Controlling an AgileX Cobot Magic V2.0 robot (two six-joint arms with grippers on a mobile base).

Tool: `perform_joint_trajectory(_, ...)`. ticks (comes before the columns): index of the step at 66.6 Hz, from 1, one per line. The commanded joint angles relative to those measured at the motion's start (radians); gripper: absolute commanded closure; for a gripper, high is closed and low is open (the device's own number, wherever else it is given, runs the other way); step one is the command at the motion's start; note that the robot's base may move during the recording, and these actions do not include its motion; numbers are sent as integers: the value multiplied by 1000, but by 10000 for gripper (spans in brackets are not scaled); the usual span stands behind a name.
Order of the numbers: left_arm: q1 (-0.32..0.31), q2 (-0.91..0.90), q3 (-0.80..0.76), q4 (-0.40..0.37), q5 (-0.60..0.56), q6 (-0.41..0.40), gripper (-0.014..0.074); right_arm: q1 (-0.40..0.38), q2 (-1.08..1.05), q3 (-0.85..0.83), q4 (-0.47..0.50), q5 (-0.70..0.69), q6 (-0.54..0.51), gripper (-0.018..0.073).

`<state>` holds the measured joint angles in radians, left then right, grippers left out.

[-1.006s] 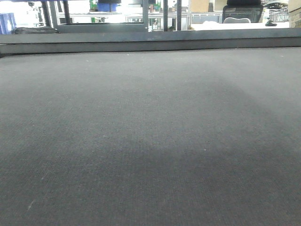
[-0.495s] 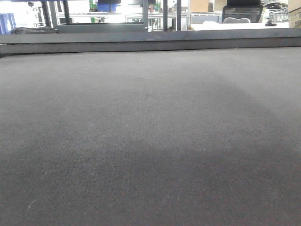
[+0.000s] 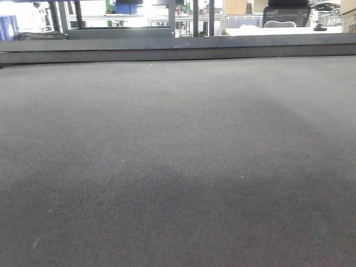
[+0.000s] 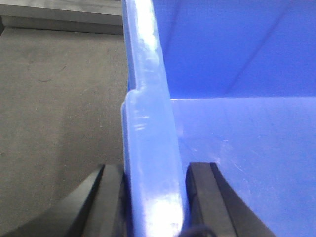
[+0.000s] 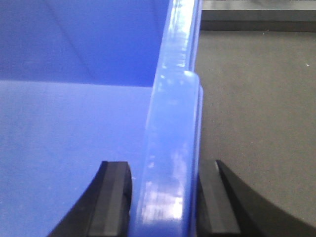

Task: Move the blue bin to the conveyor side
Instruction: 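Carry the blue bin with both grippers to the red-framed grey table, then lower the blue bin with both grippers onto the grey tabletop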

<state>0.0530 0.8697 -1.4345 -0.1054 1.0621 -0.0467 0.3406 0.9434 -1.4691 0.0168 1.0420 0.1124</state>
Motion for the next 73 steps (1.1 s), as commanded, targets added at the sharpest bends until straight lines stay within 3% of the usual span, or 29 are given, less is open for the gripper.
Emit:
perform_joint_trajectory(1, 4, -15, -18, 92, -169, 18, 610, -11, -18, -16, -127, -101, -25, 638)
perform_joint_trajectory(9, 4, -15, -18, 82, -190, 18, 610, -11, -18, -16, -127, -112, -25, 638)
perform_joint_trajectory(26, 4, 87, -26, -16, -188, 28, 610, -11, 55, -94, -127, -60, -25, 638)
perform_joint_trajectory(45, 3, 289, -48, -48, -188, 118, 610, -11, 298, -150, -127, -55, -25, 637)
perform_joint_trajectory(61, -98, 436, -48, -44, -188, 176, 610, -42, 468, -150, -127, -47, 11, 637)
perform_joint_trajectory(73, -110, 535, -48, -31, -216, 176, 610, -42, 573, -150, -127, -51, 11, 637)
